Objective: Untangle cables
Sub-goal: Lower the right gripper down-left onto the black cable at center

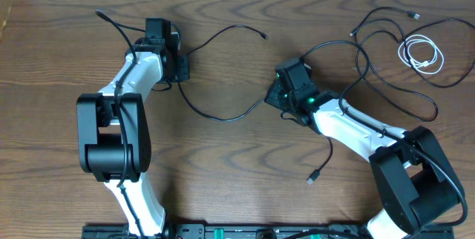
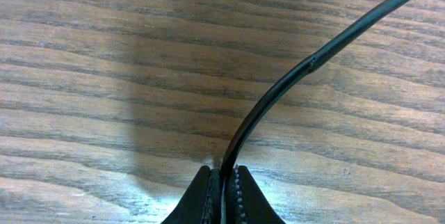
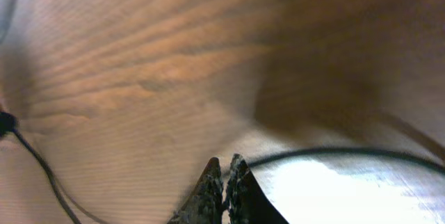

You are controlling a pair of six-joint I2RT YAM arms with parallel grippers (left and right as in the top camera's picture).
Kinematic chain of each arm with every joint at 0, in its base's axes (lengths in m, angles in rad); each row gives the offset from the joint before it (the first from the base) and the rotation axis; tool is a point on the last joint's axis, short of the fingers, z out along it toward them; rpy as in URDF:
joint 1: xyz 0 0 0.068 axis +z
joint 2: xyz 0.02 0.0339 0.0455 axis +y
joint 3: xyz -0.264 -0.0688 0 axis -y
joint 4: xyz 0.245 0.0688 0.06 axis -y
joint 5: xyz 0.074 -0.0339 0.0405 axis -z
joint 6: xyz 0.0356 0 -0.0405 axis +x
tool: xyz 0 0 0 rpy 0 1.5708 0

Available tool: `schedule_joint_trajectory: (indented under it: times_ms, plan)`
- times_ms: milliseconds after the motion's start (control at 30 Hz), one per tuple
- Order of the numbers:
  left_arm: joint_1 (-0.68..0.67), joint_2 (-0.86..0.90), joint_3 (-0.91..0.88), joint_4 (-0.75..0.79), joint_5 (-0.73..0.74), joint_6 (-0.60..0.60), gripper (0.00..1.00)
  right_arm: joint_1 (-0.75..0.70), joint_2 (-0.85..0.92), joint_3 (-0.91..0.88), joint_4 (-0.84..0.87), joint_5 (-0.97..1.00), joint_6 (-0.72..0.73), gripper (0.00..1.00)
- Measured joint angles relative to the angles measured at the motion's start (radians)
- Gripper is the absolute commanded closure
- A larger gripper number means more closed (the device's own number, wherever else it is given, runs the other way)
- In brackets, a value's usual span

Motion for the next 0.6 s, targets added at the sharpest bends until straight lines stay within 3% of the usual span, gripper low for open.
schedule_joint_trajectory:
  times_ms: [100,133,167,267,400,467,600]
  plan:
    - [0.0,0.0,0.0,0.0,0.0,0.0,0.92,0.004,0.0,0.0,0.016,0.011,-0.01,0.79]
    - [0.0,0.0,0.0,0.0,0.0,0.0,0.92,0.008,0.0,0.0,0.018,0.014,-0.012,0.69]
    - [0.0,0.0,0.0,0.0,0.0,0.0,0.92,0.014,0.0,0.0,0.018,0.014,-0.01,0.47]
    - [0.0,0.0,0.0,0.0,0.0,0.0,0.92,0.024,0.0,0.001,-0.003,-0.006,-0.006,0.03]
    - [0.0,0.0,0.0,-0.001,0.001,0.0,0.92,0.041,0.0,0.0,-0.095,-0.084,0.029,0.01]
    - [0.0,0.0,0.0,0.0,0.001,0.0,0.67,0.048,0.0,0.0,-0.145,-0.108,0.037,0.01]
    - [0.0,0.0,0.0,0.0,0.001,-0.001,0.59,0.048,-0.002,0.003,-0.206,-0.078,0.048,0.01]
